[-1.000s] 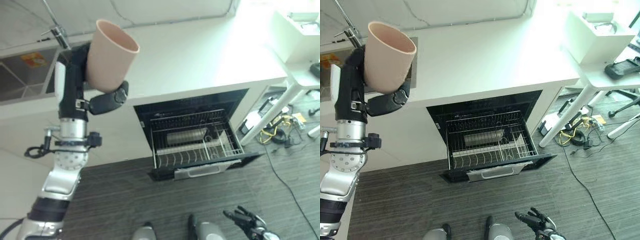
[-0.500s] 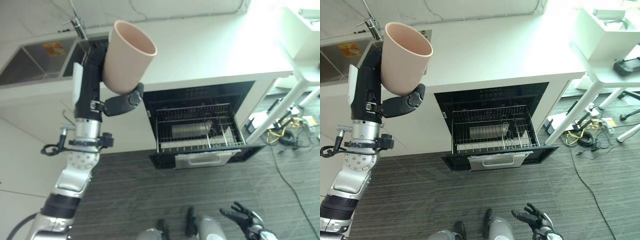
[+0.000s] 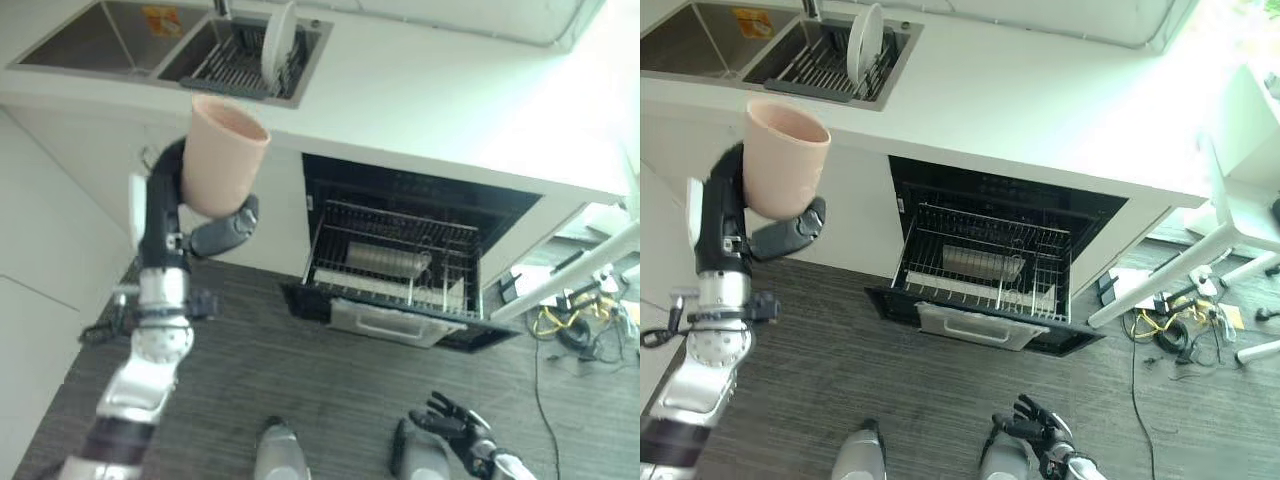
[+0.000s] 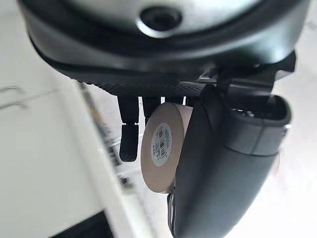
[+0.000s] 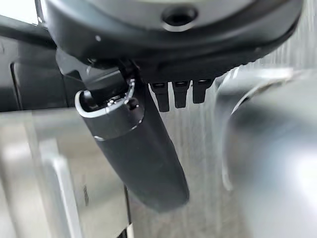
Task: Place the dishes in the dishwasher.
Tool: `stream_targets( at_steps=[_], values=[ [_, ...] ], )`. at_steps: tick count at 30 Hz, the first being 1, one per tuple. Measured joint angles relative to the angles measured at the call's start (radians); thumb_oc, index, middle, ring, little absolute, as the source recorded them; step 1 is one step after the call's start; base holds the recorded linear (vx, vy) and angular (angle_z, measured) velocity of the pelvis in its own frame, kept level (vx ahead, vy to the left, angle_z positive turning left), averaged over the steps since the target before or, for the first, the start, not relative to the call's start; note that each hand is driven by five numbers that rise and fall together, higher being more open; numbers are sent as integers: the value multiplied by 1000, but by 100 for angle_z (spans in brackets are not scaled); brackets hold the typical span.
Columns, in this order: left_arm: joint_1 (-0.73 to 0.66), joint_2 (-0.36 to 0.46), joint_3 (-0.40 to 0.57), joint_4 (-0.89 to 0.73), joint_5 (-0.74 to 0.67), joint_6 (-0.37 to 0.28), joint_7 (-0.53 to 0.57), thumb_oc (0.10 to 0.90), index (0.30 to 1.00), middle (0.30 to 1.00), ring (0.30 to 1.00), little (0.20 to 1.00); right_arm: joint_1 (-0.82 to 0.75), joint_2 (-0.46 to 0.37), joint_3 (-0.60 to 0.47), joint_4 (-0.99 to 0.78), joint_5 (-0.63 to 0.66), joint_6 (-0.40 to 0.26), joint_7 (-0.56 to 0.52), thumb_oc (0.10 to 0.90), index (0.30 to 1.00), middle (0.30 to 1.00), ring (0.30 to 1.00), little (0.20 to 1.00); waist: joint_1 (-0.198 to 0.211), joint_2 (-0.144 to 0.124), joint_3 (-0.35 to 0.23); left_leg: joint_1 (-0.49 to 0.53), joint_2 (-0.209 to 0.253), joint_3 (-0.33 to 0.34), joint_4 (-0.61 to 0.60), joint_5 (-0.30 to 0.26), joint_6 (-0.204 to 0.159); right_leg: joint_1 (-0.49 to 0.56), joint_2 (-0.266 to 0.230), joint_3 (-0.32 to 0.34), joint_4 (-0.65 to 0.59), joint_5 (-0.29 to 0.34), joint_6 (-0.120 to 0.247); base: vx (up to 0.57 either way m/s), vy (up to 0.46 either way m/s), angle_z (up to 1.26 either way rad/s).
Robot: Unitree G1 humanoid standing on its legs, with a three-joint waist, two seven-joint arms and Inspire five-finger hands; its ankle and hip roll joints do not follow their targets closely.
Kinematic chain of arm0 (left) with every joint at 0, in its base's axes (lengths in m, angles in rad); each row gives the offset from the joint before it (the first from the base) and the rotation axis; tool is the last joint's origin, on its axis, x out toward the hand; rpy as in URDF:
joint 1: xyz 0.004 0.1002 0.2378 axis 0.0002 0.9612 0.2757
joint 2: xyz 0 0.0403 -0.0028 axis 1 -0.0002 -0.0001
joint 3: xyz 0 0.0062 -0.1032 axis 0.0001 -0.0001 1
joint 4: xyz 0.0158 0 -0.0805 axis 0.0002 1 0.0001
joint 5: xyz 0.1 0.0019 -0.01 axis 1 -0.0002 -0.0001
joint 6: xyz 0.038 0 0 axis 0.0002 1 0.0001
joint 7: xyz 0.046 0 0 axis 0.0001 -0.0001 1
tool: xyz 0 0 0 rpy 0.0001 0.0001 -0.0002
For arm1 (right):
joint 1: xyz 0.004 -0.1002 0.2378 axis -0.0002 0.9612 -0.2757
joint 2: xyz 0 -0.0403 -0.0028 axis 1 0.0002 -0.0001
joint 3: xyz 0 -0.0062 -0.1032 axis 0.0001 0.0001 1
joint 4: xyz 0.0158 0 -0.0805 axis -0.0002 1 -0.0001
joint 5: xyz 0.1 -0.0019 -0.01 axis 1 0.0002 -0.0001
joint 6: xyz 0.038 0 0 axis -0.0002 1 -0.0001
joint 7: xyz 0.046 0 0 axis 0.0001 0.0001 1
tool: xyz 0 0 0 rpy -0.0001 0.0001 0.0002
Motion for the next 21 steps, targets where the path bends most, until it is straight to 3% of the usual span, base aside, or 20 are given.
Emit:
stream_targets(
  at_steps=[1, 2, 3, 4, 5, 6, 7, 8, 9, 10, 11, 12, 13, 14, 16, 18, 19, 21],
  values=[
    [-27, 0, -26, -1, 1, 0, -17, 400, 300, 300, 300, 300, 16, -8, -7, -2, 5, -1, -10, 800, 900, 900, 900, 900, -32, 6, 1, -5, 0, 78, -90, 153, 126, 9, 12, -28, 19, -16, -56, 31, -546, 279],
    [-73, -17, -68, 8, 6, 5, -34, 400, 300, 300, 300, 300, 49, -11, -43, -3, 19, 1, -17, 800, 900, 900, 900, 900, -60, -2, 6, -28, 0, 219, -54, 185, 139, 46, -9, -83, 19, -50, -95, 83, -379, 227],
    [-73, -30, -72, -13, 17, 1, -33, 400, 300, 300, 300, 300, 63, -7, -83, -6, 23, -8, -33, 800, 900, 900, 900, 900, -48, -6, 1, -25, 7, 323, 90, 45, 24, 83, 32, -85, -41, -77, -82, 104, -357, 135],
    [-80, -28, -67, -41, 19, 0, -32, 400, 300, 300, 300, 300, 52, -32, -87, -4, 40, -23, -41, 800, 900, 900, 900, 900, -27, -6, 0, -14, -30, 331, 157, -64, -60, 71, 46, -70, -46, -83, -77, 84, -253, 43],
    [-111, -16, -66, -71, 19, -11, -35, 400, 300, 300, 300, 300, 15, -60, -102, 30, 60, -35, -47, 800, 900, 900, 900, 900, -32, 1, -5, 22, -131, 341, 184, -166, -65, 47, 64, -67, -80, -61, -73, 229, -131, -12],
    [-118, 31, -54, -97, 18, -29, -47, 400, 300, 300, 300, 300, -63, -53, -78, 100, 68, -29, -67, 800, 900, 900, 900, 900, -18, -1, -13, 36, -292, 217, 166, -282, -37, 26, 122, 5, -179, 58, -132, 300, 14, -138],
    [-39, 55, 13, -110, 22, -53, -48, 400, 300, 300, 300, 300, -163, -37, -36, 165, 67, -17, -73, 800, 900, 900, 900, 900, 50, 3, -9, 28, -450, -47, 115, -332, 75, 28, 216, 186, -319, 154, -28, 260, 63, -269],
    [20, 46, 53, -90, 42, -54, -48, 400, 300, 300, 300, 300, -190, -6, -34, 179, 67, -15, -67, 800, 900, 900, 900, 900, 94, 26, -4, 39, -466, -168, 50, -321, 93, 22, 244, 165, -315, 93, 4, 112, 45, -287],
    [33, 38, 62, -64, 44, -50, -48, 400, 300, 300, 300, 300, -183, 6, -32, 176, 67, -13, -62, 800, 900, 900, 900, 900, 98, 51, -6, 39, -403, -154, 50, -297, 85, 5, 240, 81, -242, 75, -66, 86, 43, -136],
    [28, 32, 61, -27, 47, -48, -52, 400, 300, 300, 300, 300, -138, 31, -27, 141, 67, -5, -62, 800, 900, 900, 900, 900, 62, 46, -2, 1, -349, -30, 166, -282, 63, 13, 232, 0, -224, 87, -172, 152, 86, 13],
    [31, 31, 58, -20, 48, -49, -61, 400, 300, 300, 300, 300, -95, 43, -33, 120, 68, -5, -66, 800, 900, 900, 900, 900, 28, 41, -7, -32, -330, 36, 223, -307, 68, 11, 229, -30, -232, 45, -97, 173, 102, 51],
    [31, 15, 58, -22, 47, -51, -69, 400, 300, 300, 300, 300, -64, 38, -40, 128, 69, -3, -69, 800, 900, 900, 900, 900, 33, 81, -19, -31, -263, 50, 213, -319, 76, 13, 241, -98, -214, -54, 50, 161, 92, 13],
    [16, 16, 76, -19, 46, -60, -75, 400, 300, 300, 300, 300, -54, 44, -38, 159, 69, 20, -86, 800, 900, 900, 900, 900, 53, 77, -23, -37, -239, 59, 225, -340, 68, -38, 192, -75, -21, -97, -49, 144, 100, -20],
    [9, 20, 86, -10, 42, -69, -74, 400, 300, 300, 300, 300, -24, 51, -38, 158, 70, 36, -97, 800, 900, 900, 900, 900, 49, 33, -33, -25, -278, 69, 232, -354, 68, -15, 123, -34, -18, -92, -50, 145, 120, -27],
    [26, 18, 90, -5, 40, -72, -75, 400, 300, 300, 300, 300, 16, 31, -46, 155, 76, 36, -106, 800, 900, 900, 900, 900, 43, 55, -44, -32, -268, 26, 272, -374, 43, 38, 181, 5, -98, -35, -91, 102, 107, -34],
    [-4, 19, 98, -7, 40, -85, -75, 400, 300, 300, 300, 300, 17, 16, -54, 150, 76, 35, -107, 800, 900, 900, 900, 900, 37, 57, -47, -31, -267, 19, 283, -391, 73, 51, 195, 12, -114, -25, -101, 54, 78, -41],
    [-39, 19, 97, -6, 44, -90, -76, 400, 300, 300, 300, 300, 5, -6, -54, 145, 76, 33, -107, 800, 900, 900, 900, 900, 8, 59, -48, -18, -263, 29, 282, -395, 91, 40, 188, 19, -78, -7, -74, 41, 24, -22],
    [-59, 25, 95, 3, 45, -90, -76, 400, 300, 300, 300, 300, 0, -5, -53, 131, 76, 33, -101, 800, 900, 900, 900, 900, -10, 61, -47, -5, -258, 33, 294, -405, 108, -7, 170, 21, 40, 12, -41, 49, -124, -17]
  ],
)
